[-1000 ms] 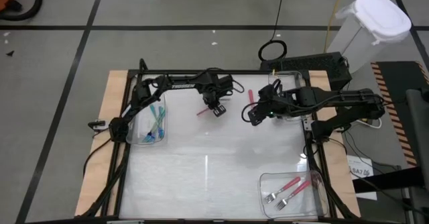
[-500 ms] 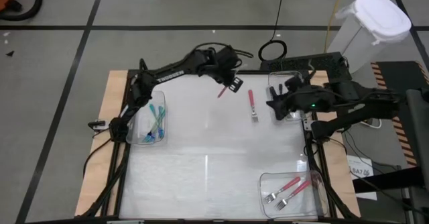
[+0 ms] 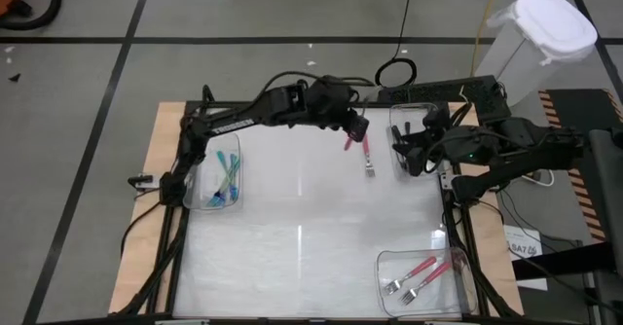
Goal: Sort silverware by color (type)
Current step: Put the pink fork into the bottom right transparent bin
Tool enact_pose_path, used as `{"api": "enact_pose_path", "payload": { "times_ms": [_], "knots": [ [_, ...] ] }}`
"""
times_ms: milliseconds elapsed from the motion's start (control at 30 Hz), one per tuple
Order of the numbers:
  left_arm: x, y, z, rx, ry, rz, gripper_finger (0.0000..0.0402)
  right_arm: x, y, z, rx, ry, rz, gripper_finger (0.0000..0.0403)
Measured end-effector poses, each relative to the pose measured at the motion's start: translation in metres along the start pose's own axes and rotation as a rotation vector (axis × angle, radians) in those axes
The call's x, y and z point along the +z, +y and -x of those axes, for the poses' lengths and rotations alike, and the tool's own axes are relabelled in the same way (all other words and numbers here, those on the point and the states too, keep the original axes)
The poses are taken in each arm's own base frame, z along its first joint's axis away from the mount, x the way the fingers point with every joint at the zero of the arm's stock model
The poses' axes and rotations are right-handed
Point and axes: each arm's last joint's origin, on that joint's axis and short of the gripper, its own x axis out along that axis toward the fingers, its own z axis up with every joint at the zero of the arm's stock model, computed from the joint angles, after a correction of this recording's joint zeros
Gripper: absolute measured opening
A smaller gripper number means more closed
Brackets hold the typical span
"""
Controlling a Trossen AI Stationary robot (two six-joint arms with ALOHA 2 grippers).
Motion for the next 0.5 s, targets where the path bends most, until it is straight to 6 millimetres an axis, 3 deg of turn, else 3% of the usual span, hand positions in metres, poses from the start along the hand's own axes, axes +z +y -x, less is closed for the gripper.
{"api": "enact_pose_path", "payload": {
  "times_ms": [133, 500],
  "knots": [
    [-0.001, -0.017, 0.007, -0.043, -0.071, 0.015, 0.0029, 0.001, 0.004, 0.000, 0.027, -0.012, -0.004, 0.0199],
    [0.006, -0.040, 0.034, -0.116, -0.219, 0.020, 0.0029, 0.009, 0.014, 0.002, 0.122, -0.085, -0.053, 0.0199]
  ]
}}
